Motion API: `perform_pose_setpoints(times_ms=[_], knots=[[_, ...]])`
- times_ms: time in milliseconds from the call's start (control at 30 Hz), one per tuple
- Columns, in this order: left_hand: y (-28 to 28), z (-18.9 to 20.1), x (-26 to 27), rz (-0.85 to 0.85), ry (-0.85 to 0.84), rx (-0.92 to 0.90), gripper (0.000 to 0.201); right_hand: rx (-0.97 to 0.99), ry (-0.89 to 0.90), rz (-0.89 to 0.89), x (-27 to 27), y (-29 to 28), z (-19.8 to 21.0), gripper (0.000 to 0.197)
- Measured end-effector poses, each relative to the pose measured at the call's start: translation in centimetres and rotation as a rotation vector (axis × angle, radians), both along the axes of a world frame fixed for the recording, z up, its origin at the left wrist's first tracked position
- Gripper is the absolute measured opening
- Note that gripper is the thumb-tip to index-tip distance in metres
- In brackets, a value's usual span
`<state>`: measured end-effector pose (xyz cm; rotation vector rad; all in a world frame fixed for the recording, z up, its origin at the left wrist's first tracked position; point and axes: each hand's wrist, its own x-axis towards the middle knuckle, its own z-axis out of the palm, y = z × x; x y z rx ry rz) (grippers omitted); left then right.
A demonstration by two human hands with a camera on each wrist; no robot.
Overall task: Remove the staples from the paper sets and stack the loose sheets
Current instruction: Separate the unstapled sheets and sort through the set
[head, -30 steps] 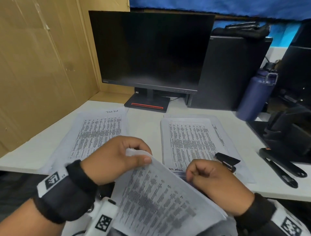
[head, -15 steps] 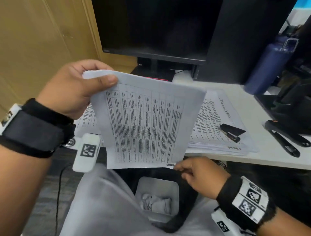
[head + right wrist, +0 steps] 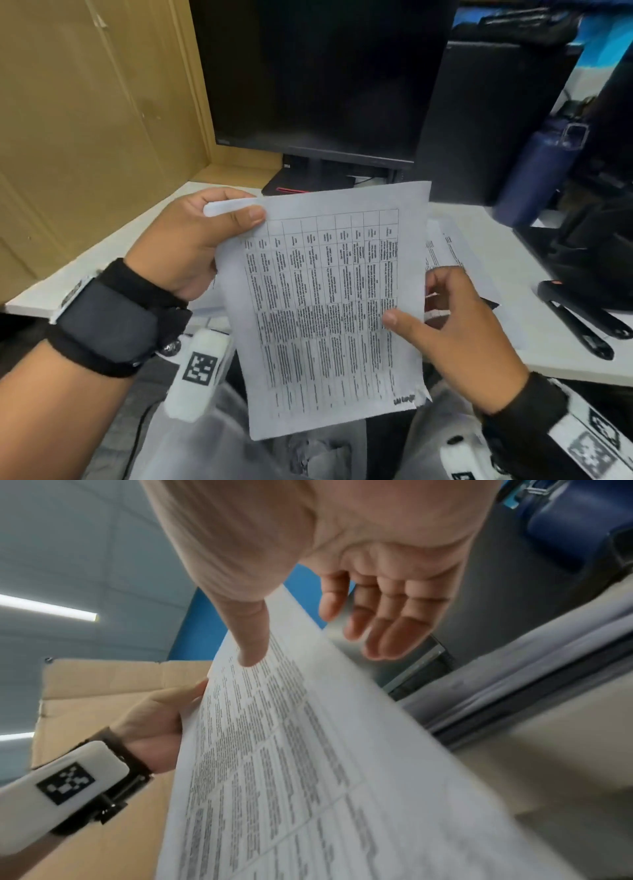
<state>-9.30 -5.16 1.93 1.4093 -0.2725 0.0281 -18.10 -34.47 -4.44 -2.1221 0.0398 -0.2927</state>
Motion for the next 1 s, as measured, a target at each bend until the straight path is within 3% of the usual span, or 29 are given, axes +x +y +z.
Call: perform_pose_setpoints(times_ms=[100, 200, 267, 400, 433, 533, 700, 833, 1000], knots=[[-0.8, -0.5, 0.1, -0.006, 0.087, -0.129, 0.023, 0.192, 0.130, 0.097, 0.5, -0.1, -0.1, 0.023], [-1.6, -2.0, 0.2, -0.031, 0.199, -0.207, 0.044, 0.353, 0.140, 0.041, 1.0, -0.7, 0.1, 0.018], [-2.3, -3.3, -0.2, -0.104, 0.300, -0.132, 0.049, 0.474, 0.127, -0.023, 1.3, -1.5, 0.5, 0.017], [-4.3, -4.9, -1.6, -0.156, 0.397, 0.093, 0.029, 0.644, 0.072, -0.089, 1.8, -3.1, 1.8, 0.023], [-4.8, -5.0, -1.8, -0.120, 0.379, 0.140, 0.026, 0.650, 0.055, -0.101, 1.9, -3.3, 2.1, 0.027], [-6.1, -4.4, -1.9, 0.036, 0.225, 0.228, 0.021, 0.556, -0.049, -0.147, 2.1, -3.1, 3.1, 0.013], [-8.2, -2.4, -1.6, 0.256, 0.015, 0.182, 0.014, 0.354, -0.244, -0.214, 3.3, -1.3, 4.7, 0.034], [-9.0, -3.5, -1.2, 0.292, -0.093, 0.242, 0.024, 0.333, -0.285, -0.219, 4.4, -0.6, 4.7, 0.034], [-9.2, -6.9, -2.0, 0.213, -0.096, 0.349, 0.043, 0.312, -0.185, -0.192, 4.4, 1.1, 2.3, 0.043]])
